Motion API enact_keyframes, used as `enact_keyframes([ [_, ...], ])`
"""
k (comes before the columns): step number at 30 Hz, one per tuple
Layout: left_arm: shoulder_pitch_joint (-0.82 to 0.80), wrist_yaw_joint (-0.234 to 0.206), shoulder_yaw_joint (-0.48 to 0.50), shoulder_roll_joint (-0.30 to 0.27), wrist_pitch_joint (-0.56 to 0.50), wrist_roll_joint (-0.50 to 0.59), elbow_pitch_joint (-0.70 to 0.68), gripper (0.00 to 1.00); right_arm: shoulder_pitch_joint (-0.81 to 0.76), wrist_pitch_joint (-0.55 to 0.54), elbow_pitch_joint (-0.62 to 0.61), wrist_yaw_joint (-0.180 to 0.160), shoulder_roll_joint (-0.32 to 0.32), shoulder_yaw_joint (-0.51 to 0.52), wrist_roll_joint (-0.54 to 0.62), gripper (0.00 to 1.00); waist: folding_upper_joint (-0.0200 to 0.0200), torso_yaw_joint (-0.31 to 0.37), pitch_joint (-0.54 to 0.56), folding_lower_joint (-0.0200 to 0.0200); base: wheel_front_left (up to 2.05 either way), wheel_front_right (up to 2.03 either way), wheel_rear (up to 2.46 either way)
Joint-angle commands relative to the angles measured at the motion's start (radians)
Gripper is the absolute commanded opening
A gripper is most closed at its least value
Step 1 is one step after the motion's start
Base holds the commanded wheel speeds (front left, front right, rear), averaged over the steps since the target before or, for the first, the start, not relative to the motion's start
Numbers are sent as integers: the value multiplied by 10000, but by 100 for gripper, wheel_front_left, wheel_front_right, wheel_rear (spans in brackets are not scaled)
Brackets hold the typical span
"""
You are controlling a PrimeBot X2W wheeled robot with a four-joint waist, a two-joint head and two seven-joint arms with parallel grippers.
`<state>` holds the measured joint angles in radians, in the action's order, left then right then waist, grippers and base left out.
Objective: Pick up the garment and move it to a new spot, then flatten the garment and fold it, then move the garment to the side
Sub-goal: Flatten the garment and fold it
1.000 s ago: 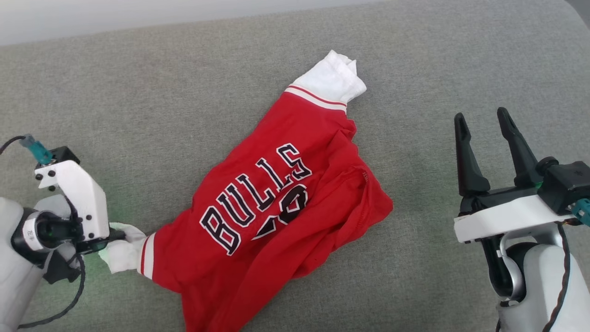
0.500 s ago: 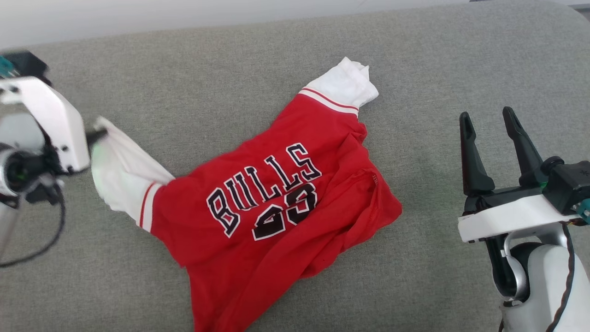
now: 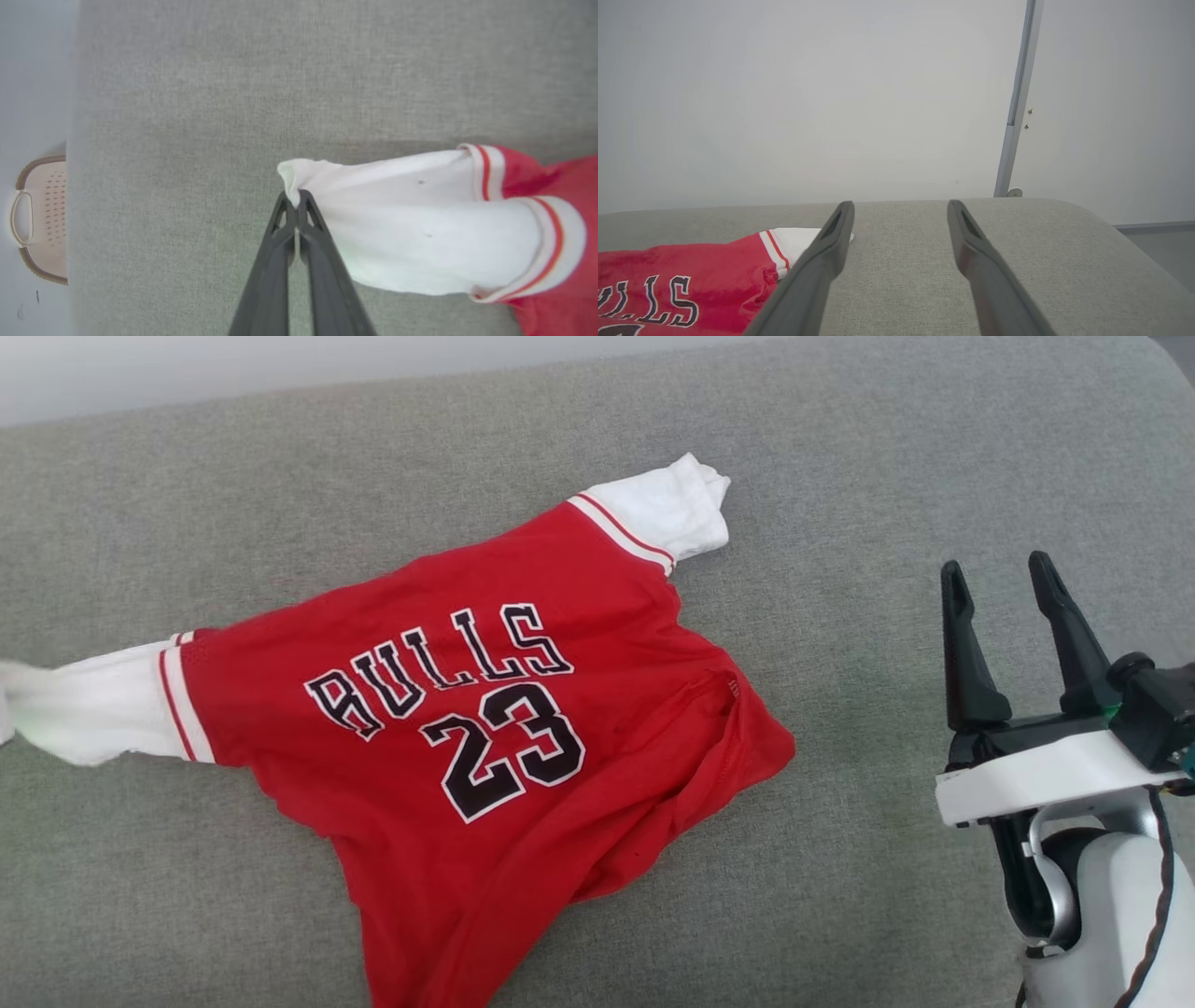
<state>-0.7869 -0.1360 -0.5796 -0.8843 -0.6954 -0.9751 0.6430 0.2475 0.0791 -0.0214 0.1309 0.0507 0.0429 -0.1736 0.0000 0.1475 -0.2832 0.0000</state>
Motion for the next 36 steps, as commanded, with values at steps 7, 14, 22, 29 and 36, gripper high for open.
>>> enact_keyframes([
  [7, 618, -41, 67, 313, -153, -463, 675, 0, -21, -116, 9, -3, -1, 31, -45, 100, 0, -89, -87, 0, 0, 0, 0],
  [14, 457, 237, 214, 559, -116, -748, 658, 100, 24, -319, 71, -3, -1, -65, -4, 100, 0, -306, -11, 0, 0, 0, 0],
  [22, 115, 439, -15, 548, -278, -486, 321, 100, 85, -665, -55, -3, -2, -331, 96, 100, 0, -486, 53, 0, 0, 0, 0],
  [29, -91, 358, -29, 1062, -264, -647, 672, 100, 444, -1211, -181, -3, -2, -675, 302, 100, 0, -590, -228, 0, 0, 0, 0],
  [36, -33, 477, -206, 1625, -344, -725, 1258, 100, 962, -1873, -112, -3, -2, -993, 357, 100, 0, -736, -489, 0, 0, 0, 0],
])
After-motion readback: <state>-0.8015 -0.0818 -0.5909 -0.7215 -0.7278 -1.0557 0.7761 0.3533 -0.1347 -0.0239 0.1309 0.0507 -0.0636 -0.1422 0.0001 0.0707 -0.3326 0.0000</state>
